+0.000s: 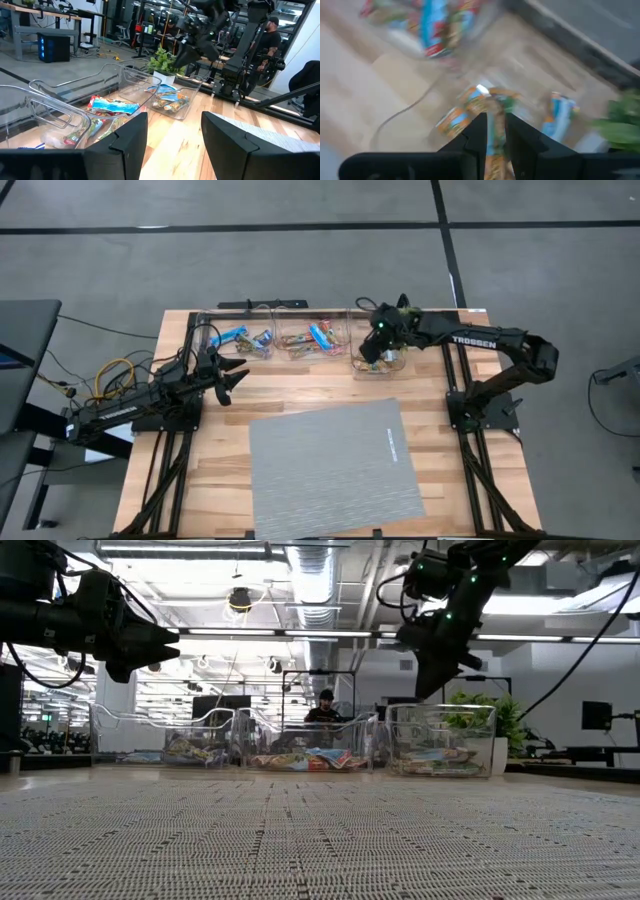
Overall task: Pick and place Granola Bars by type
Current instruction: Return to Home position
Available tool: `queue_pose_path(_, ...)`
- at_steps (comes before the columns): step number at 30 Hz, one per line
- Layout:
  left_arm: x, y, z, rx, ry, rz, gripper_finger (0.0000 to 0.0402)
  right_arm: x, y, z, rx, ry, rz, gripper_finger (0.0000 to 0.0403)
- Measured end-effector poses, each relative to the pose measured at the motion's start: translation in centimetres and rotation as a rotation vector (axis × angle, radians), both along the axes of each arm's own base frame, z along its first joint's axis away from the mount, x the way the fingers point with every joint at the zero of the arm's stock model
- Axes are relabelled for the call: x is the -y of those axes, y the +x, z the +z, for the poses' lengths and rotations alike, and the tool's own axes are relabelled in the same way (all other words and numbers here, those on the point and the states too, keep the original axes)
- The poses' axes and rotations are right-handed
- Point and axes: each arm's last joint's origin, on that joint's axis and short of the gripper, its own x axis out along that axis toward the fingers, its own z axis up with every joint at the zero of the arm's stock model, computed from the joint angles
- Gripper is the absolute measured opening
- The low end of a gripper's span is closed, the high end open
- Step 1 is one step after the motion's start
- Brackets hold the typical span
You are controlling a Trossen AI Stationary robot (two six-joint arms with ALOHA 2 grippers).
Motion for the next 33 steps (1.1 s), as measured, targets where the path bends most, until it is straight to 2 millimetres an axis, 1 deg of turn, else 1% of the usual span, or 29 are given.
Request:
queue_pose_path(3,0.0,0.0,0.0,0.000,0.000,0.000,0.0178,-1.1,0.6,0.0,-0.003,0.007,0.094,0.0059)
queue_pose_path(6,0.0,0.0,0.0,0.000,0.000,0.000,0.0178,-2.5,1.5,0.6,0.034,0.003,0.204,0.0059)
queue_pose_path(12,0.0,0.0,0.0,0.000,0.000,0.000,0.0178,-6.2,3.8,2.2,0.196,-0.008,0.546,0.0059)
queue_pose_path(16,0.0,0.0,0.0,0.000,0.000,0.000,0.0178,-8.7,3.7,2.9,0.313,-0.028,0.746,0.0059)
queue_pose_path(19,0.0,0.0,0.0,-0.001,0.000,0.000,0.0178,-10.3,2.6,2.7,0.385,-0.035,0.833,0.0059)
queue_pose_path(21,0.0,0.0,0.0,0.000,0.000,0.000,0.0178,-11.0,1.4,2.2,0.422,-0.030,0.840,0.0059)
queue_pose_path(26,0.0,0.0,0.0,0.000,0.000,0.000,0.0178,-11.9,-2.4,-0.1,0.490,0.003,0.791,0.0059)
queue_pose_path(31,0.0,0.0,0.0,0.000,0.000,0.000,0.0178,-12.5,-6.6,-2.9,0.517,-0.008,0.810,0.0059)
queue_pose_path(33,0.0,0.0,0.0,0.000,0.000,0.000,0.0178,-12.8,-8.0,-3.8,0.558,0.023,0.789,0.0059)
